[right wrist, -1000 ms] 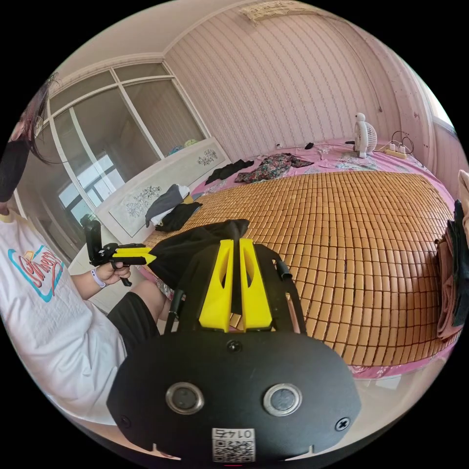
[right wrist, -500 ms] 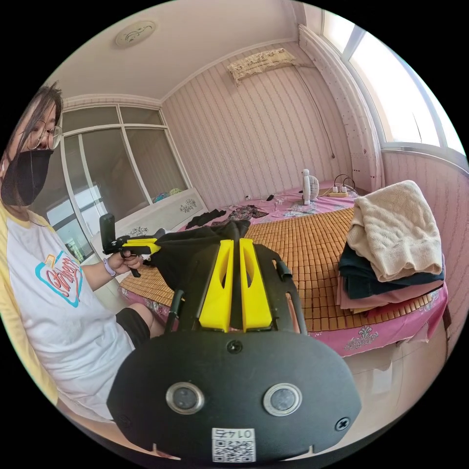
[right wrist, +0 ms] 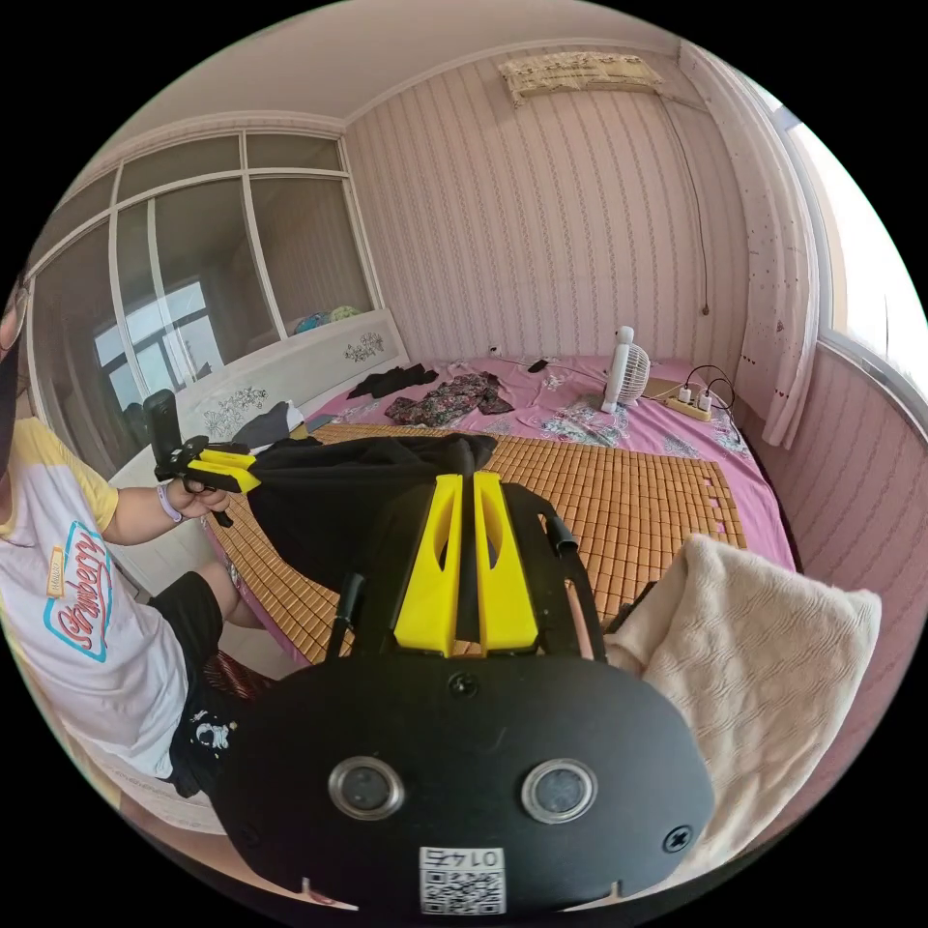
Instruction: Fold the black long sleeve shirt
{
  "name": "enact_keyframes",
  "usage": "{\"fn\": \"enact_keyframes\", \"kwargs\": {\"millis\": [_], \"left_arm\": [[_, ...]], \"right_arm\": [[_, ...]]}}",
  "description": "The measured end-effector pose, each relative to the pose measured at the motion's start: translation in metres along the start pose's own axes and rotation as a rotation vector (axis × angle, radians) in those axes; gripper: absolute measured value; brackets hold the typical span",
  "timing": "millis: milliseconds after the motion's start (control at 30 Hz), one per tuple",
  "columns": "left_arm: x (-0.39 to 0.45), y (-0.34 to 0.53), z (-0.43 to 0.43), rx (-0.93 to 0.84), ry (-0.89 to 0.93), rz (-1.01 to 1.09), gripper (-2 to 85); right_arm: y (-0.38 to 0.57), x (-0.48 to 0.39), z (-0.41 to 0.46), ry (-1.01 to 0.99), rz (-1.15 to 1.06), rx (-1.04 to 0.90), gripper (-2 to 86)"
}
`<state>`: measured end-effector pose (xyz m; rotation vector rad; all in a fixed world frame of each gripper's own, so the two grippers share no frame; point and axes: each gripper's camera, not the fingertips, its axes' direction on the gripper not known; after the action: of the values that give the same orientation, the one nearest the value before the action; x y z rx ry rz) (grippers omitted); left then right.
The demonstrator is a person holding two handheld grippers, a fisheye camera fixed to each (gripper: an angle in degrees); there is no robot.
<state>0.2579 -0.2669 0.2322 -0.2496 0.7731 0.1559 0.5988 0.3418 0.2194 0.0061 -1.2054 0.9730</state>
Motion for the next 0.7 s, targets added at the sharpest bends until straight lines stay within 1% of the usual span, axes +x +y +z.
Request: {"fn": "enact_keyframes", "kwargs": {"millis": [100,167,200,233,267,333,400,467,500,567,600,633,667,700], "left_arm": [[-0.037,-0.041,0.045,0.061,0.073,-0.027,1.0],[-0.067,-0.068,0.082,0.09,0.118,-0.082,1.4],[-0.09,-0.083,0.113,0.099,0.113,-0.139,1.7],[-0.119,-0.093,0.15,0.083,0.122,-0.227,2.1],[-0.133,-0.095,0.169,0.069,0.118,-0.266,2.3],[-0.192,-0.08,0.235,-0.058,0.063,-0.459,3.2],[-0.221,-0.051,0.254,-0.137,0.033,-0.55,3.8],[-0.233,-0.018,0.245,-0.145,0.038,-0.557,4.4],[-0.233,0.005,0.231,-0.156,0.052,-0.523,4.8],[-0.228,0.043,0.201,-0.202,0.044,-0.458,4.6],[-0.223,0.073,0.174,-0.239,0.03,-0.434,4.5],[-0.216,0.105,0.143,-0.267,0.015,-0.429,4.3],[-0.213,0.121,0.126,-0.277,0.004,-0.438,4.3],[-0.206,0.153,0.088,-0.289,-0.022,-0.475,4.1]], "right_arm": [[-0.06,0.042,0.015,0.072,-0.056,-0.11,3.3],[-0.114,0.091,0.048,0.116,-0.011,-0.274,5.6],[-0.126,0.105,0.06,0.153,0.013,-0.314,6.2],[-0.142,0.131,0.085,0.268,0.082,-0.373,7.4],[-0.149,0.152,0.111,0.381,0.16,-0.436,8.5],[-0.147,0.168,0.143,0.472,0.244,-0.478,10.2],[-0.135,0.163,0.163,0.503,0.246,-0.42,10.2],[-0.11,0.14,0.183,0.476,0.176,-0.413,10.0],[-0.102,0.131,0.186,0.462,0.155,-0.415,10.0],[-0.06,0.08,0.187,0.397,0.065,-0.383,9.9],[-0.047,0.064,0.185,0.374,0.057,-0.364,9.9],[-0.018,0.034,0.182,0.306,0.061,-0.324,9.8],[0.013,0.004,0.181,0.221,0.067,-0.309,9.7],[0.028,-0.01,0.182,0.184,0.074,-0.311,9.7]]}}
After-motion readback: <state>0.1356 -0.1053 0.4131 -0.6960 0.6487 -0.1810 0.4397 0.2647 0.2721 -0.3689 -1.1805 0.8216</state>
